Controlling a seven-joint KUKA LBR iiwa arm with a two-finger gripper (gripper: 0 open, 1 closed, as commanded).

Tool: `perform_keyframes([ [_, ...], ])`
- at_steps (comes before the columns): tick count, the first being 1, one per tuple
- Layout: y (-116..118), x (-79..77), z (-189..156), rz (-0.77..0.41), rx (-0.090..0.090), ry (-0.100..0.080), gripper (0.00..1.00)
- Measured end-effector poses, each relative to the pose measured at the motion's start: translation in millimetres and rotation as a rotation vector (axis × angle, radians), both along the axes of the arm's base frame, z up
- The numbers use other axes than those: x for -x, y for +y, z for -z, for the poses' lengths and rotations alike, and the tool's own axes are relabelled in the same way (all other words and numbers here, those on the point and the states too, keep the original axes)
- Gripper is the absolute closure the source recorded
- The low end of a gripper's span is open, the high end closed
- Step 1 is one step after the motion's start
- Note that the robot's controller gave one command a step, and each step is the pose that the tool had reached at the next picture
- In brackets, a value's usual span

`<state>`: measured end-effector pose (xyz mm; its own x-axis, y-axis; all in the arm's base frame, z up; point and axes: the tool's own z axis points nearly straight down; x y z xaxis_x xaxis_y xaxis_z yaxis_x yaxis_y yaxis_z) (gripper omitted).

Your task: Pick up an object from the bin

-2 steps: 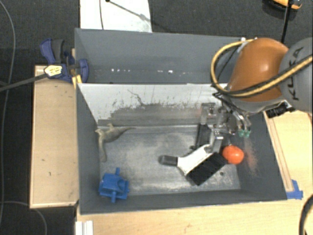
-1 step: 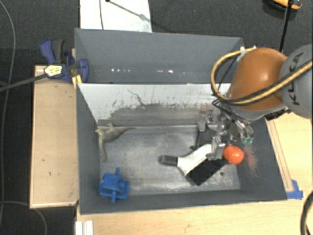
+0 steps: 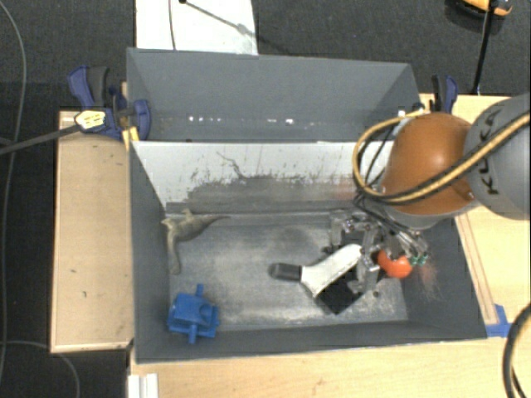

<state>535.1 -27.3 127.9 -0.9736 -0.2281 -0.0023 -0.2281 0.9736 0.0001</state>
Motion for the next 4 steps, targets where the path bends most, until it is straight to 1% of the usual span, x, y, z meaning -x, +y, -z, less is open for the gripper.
perform_keyframes([
  [1, -5.5, -4.4, -3.4, -0.153, 0.001, -0.008, 0.0],
  [2, 8.1, -6.0, 48.9, -0.09, 0.001, -0.006, 0.0],
  [3, 6.2, -4.6, 62.3, -0.256, 0.0, -0.009, 1.0],
  [4, 5.5, -4.7, 59.1, -0.276, 0.0, -0.01, 1.0],
])
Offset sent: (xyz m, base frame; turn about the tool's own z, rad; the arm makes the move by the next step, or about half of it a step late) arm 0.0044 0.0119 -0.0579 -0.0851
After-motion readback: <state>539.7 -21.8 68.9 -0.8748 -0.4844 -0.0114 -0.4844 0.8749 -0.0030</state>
